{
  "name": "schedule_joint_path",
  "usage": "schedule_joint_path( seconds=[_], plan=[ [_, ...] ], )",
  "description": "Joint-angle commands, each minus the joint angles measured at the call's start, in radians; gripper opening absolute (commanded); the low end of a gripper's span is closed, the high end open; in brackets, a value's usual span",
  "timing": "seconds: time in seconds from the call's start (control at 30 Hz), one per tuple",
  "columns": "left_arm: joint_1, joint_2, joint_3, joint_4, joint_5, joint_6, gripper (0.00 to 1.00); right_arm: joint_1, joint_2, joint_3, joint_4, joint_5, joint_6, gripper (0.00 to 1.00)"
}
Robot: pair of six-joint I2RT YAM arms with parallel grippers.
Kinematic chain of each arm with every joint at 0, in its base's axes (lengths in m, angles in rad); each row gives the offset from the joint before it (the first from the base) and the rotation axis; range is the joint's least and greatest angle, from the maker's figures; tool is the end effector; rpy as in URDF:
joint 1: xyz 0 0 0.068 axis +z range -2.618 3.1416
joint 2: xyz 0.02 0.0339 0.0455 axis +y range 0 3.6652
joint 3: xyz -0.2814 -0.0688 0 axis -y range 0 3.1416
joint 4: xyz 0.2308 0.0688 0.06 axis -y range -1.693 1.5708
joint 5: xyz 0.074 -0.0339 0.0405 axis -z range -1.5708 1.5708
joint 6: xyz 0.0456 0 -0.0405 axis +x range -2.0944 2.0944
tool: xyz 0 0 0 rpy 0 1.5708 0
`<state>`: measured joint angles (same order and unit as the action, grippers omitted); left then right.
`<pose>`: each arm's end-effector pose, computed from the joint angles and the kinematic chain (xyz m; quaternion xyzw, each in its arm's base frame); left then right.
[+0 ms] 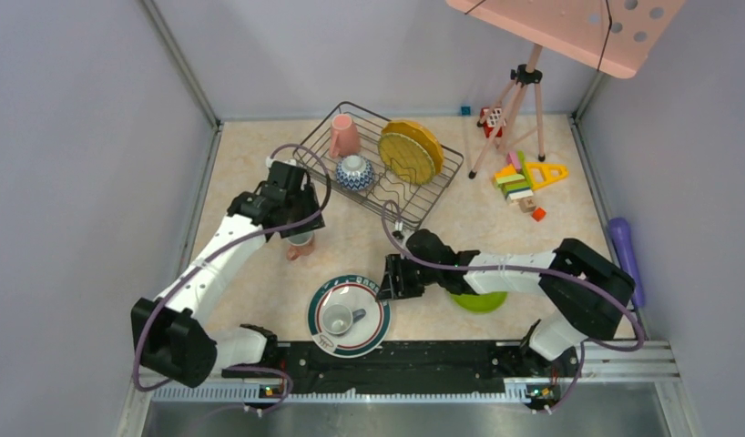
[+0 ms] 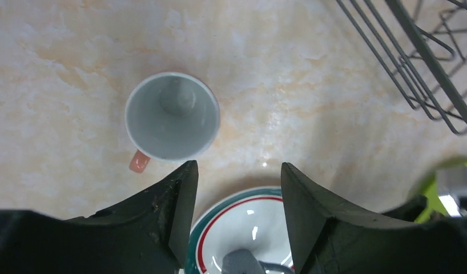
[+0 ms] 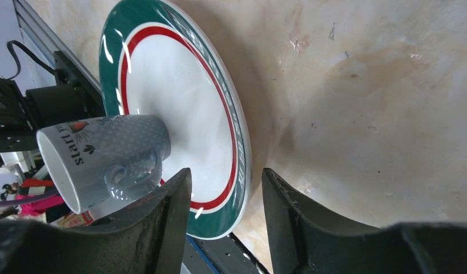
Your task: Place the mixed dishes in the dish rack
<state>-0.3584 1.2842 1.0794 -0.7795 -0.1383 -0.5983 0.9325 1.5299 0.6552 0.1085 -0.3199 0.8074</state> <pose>0.2312 -0.0799 0.2960 -0.1341 0.9458 -0.0740 0.2865 0.1595 0.2391 0.1747 -0.1190 0.9027 0.3899 0.1373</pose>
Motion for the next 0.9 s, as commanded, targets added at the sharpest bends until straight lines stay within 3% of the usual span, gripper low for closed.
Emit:
schedule_joint_path(
  seconds=[0.0,0.17,0.3,0.5,0.7,0.87],
  plan=[
    [0.003,-0.109,0.039,-0.045,0.199,0.133,0.61,0.029,0.036,0.000,0.073,-0.005,0.010,0.45],
    [0.001,-0.202,0.010,-0.087,0.559,0.264,0.68,0.031,0.069,0.004,0.081,0.008,0.010,0.39],
    [0.000,-0.264,-0.040,-0.091,0.719,0.263,0.69,0.031,0.070,0.011,0.073,0.037,0.004,0.28],
    [-0.037,-0.277,-0.098,-0.168,0.736,0.287,0.70,0.030,0.075,0.023,0.054,0.090,0.005,0.01],
    [-0.060,-0.286,-0.177,-0.116,0.736,0.288,0.78,0.028,0.069,0.042,0.023,0.162,0.014,0.00],
    [-0.065,-0.273,-0.219,-0.088,0.724,0.302,0.76,-0.003,0.073,0.050,0.013,0.164,0.009,0.00]
  ],
)
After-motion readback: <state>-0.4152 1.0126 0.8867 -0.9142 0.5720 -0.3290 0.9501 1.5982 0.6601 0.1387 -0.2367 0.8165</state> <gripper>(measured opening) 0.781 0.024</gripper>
